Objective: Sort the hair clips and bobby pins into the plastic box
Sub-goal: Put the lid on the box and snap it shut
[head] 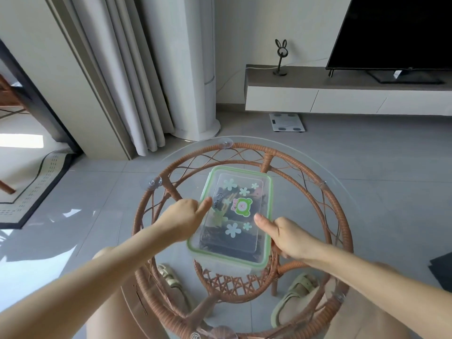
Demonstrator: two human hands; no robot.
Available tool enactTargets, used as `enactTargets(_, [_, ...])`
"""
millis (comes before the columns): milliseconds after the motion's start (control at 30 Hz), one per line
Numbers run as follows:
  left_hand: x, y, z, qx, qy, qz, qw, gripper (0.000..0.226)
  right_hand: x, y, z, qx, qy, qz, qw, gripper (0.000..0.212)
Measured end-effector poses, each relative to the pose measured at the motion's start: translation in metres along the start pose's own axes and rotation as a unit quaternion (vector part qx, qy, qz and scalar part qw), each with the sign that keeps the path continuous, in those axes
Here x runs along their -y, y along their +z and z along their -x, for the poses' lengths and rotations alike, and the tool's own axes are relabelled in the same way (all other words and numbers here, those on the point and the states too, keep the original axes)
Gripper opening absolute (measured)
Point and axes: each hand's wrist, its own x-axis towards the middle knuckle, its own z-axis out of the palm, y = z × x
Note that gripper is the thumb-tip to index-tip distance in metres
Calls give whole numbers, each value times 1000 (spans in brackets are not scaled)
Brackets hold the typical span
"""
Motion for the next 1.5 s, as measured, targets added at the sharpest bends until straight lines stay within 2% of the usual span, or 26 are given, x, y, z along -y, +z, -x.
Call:
enactTargets(100, [0,-4,5,-62,-36,-17,997,73,-1,17,5,-52,57,-59,995,57])
enactTargets(167, [9,-1,25,-109,-69,71,989,95,2,27,10,-67,70,-113,989,56])
enactTargets(200, [13,1,38,-97,-97,139,981,99,3,32,11,-80,76,-138,984,56])
enactTargets(233, [14,6,55,-73,-130,213,966,96,5,37,12,-97,82,-154,980,56])
enactTargets(300, [13,19,84,-19,-185,389,902,85,11,52,14,-126,82,-170,974,58])
enactTargets(333, [12,24,91,-2,-190,451,872,88,14,61,16,-140,78,-183,970,57])
enactTargets(400, [19,31,99,-2,-155,509,846,91,25,81,21,-153,67,-197,966,52])
enactTargets(467, [21,31,105,-59,-130,546,826,72,34,101,25,-153,52,-205,965,53])
enactTargets(533, [30,32,114,-133,-153,577,791,53,44,120,27,-150,36,-213,965,54])
enactTargets(633, [42,27,129,-145,-159,614,760,52,60,136,27,-124,8,-226,966,54])
enactTargets(733, [57,15,148,-221,-168,621,733,50,81,147,33,-24,-18,-248,968,52])
enactTargets(800, [69,5,164,-303,-198,584,727,36,92,151,33,70,-24,-242,967,55])
enactTargets(833, [77,1,171,-337,-224,558,725,31,93,148,31,90,-29,-223,970,55])
enactTargets(900, [103,-6,187,-383,-249,554,696,33,91,137,24,61,-47,-167,983,51])
enactTargets(967, [130,-8,198,-420,-260,559,665,37,79,114,12,-27,-69,-123,990,42])
enactTargets(1067, [156,-11,205,-494,-293,486,658,32,54,81,-5,-138,-95,-61,984,36])
enactTargets(1133, [167,-13,201,-512,-320,418,679,38,37,63,-15,-201,-112,29,973,35])
enactTargets(1233, [184,-10,188,-457,-362,376,720,41,14,43,-30,-270,-113,176,940,34])
enactTargets(1333, [198,5,177,-367,-403,386,745,37,-11,27,-43,-304,-104,249,913,31])
enactTargets(1433, [214,25,173,-323,-413,460,717,44,-33,17,-50,-307,-91,315,893,29])
enactTargets(1500, [221,27,170,-309,-409,484,710,38,-45,13,-53,-309,-106,355,876,27])
